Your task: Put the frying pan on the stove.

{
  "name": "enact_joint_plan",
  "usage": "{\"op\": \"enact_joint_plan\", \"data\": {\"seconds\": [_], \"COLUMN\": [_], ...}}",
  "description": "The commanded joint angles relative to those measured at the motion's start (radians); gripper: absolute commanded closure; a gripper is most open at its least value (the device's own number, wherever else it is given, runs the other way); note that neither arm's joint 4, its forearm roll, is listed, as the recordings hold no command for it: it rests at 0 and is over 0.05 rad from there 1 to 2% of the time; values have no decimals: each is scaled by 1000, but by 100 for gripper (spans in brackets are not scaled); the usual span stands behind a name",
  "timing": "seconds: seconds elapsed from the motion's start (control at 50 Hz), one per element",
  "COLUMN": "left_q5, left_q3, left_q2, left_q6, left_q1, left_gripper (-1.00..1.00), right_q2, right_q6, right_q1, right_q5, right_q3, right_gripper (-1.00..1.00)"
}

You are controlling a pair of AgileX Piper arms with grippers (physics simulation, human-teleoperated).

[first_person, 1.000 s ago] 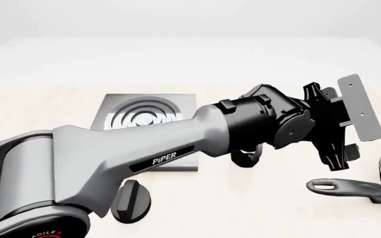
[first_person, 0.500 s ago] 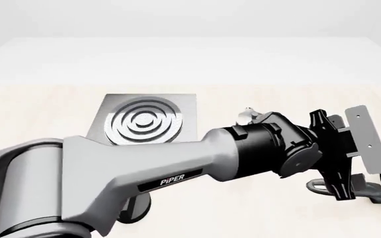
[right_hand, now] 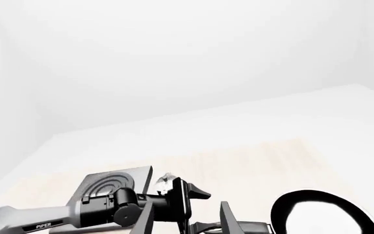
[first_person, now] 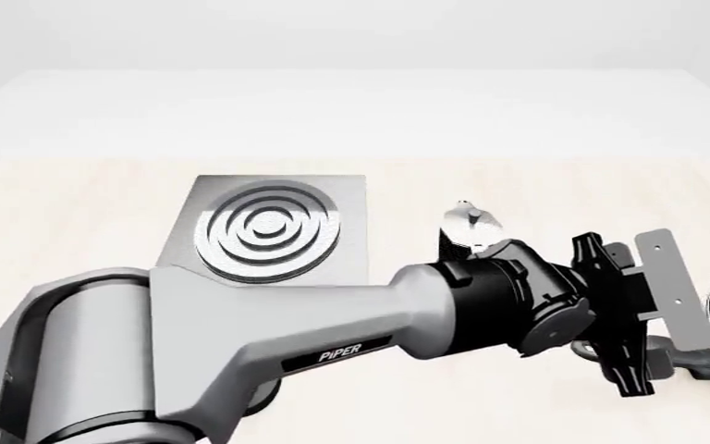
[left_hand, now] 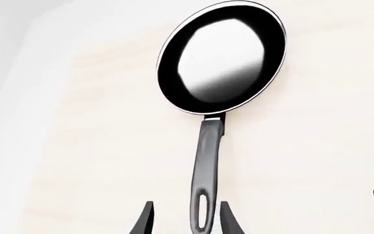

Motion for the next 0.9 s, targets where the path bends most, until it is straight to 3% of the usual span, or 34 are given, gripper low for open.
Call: {"op": "enact_joint_plan", "data": {"seconds": [0.02,0.9], "left_q5": [4,1], "left_q3": [2,-64], "left_q2": [-2,120], "left_q6": [-21,-35], "left_q1": [-3,1], "left_gripper": [-100,-100], "right_q2": [0,0], "right_q6": [-2,40], "right_q1": [-4,-14], "right_q5": [0,0], "right_q3": [0,8], "right_gripper": [-100,-100]}}
